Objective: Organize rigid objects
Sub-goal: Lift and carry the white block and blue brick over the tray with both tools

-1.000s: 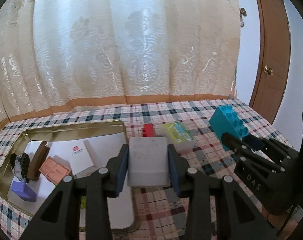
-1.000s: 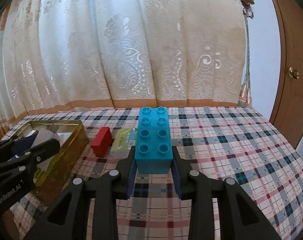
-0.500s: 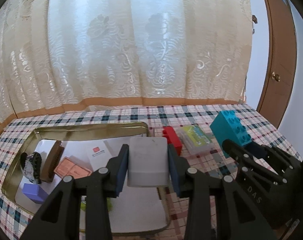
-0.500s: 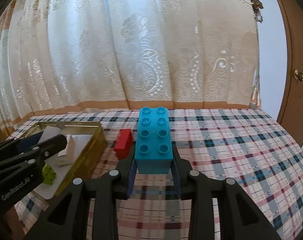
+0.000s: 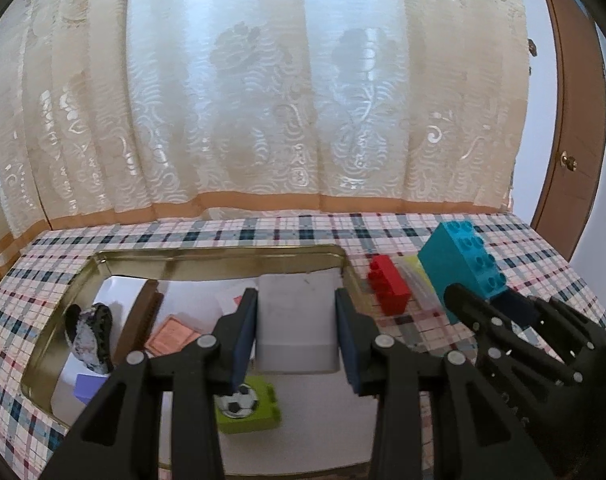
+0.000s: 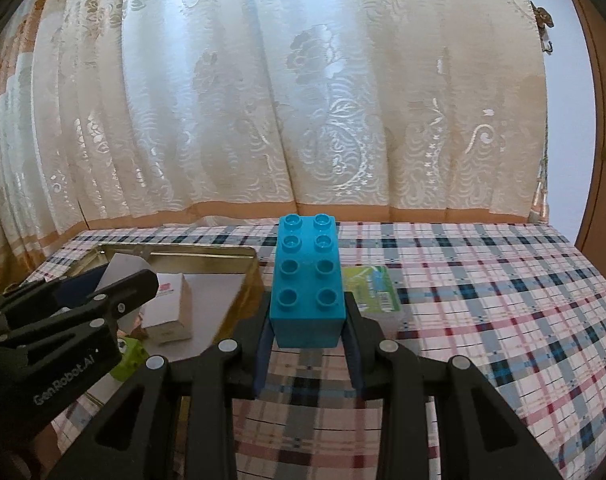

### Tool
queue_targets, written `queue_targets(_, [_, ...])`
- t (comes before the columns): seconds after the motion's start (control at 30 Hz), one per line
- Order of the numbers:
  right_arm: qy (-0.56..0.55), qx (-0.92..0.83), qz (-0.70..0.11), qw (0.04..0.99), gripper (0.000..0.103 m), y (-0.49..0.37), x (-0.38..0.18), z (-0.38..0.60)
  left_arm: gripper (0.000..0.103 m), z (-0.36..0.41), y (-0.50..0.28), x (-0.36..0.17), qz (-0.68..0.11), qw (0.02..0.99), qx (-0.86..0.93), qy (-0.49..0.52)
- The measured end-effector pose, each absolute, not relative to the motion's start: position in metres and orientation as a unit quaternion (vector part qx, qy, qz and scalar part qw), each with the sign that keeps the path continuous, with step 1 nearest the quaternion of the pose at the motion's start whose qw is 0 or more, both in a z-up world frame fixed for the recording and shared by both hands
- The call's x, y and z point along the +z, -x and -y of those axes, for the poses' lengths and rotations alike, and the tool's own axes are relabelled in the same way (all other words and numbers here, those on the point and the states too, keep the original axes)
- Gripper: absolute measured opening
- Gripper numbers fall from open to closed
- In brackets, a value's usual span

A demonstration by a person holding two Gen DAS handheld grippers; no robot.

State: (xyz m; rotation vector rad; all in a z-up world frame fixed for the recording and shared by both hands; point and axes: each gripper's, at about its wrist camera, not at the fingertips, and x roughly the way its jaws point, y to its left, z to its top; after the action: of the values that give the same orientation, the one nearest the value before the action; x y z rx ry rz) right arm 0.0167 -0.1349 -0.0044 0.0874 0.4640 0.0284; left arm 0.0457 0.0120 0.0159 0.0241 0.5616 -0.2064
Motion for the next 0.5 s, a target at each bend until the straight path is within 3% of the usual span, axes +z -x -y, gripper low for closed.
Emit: queue_targets(0.5, [-0.057,0.041,-0.233,0.97,0.034,-0.03,0.0,0.09,0.037,-0.054,-0.059,0.014,-0.278,0.958,-0.07,-0.002])
